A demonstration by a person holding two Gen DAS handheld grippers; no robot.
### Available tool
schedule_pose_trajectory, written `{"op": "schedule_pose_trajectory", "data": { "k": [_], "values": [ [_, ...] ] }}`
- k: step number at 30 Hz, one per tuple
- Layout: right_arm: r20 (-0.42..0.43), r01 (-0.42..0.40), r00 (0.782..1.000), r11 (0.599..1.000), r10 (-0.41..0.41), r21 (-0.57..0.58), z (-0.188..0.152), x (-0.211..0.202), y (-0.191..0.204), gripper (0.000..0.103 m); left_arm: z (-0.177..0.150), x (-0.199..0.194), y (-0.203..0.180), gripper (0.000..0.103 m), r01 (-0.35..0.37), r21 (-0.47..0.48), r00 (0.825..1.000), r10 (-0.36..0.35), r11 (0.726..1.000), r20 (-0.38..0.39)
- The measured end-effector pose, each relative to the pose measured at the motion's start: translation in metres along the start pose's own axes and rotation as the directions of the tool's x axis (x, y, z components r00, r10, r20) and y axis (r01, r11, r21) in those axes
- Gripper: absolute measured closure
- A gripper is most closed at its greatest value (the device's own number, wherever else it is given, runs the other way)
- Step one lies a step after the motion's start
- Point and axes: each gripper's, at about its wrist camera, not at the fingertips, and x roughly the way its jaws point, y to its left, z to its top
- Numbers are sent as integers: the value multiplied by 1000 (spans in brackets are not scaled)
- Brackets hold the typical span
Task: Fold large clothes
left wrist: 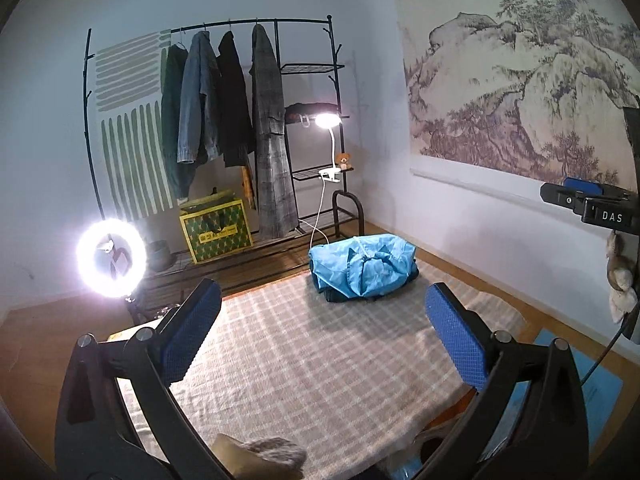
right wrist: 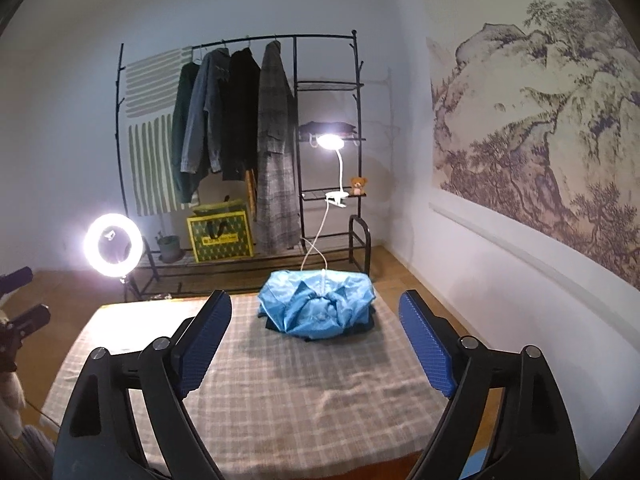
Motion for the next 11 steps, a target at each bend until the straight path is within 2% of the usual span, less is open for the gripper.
{"op": "schedule_pose_trajectory", "data": {
  "k": [6, 11],
  "values": [
    [-28, 3, 1000, 1000, -3, 0, -12, 1, 3, 17, -8, -6, 1, 0, 20, -1, 1000, -20, 1000, 0],
    [-34, -7, 999, 1000, 8, 13, -16, 2, 6, 17, -11, -14, 2, 0, -8, 6, 1000, 8, 1000, 29]
  ]
}}
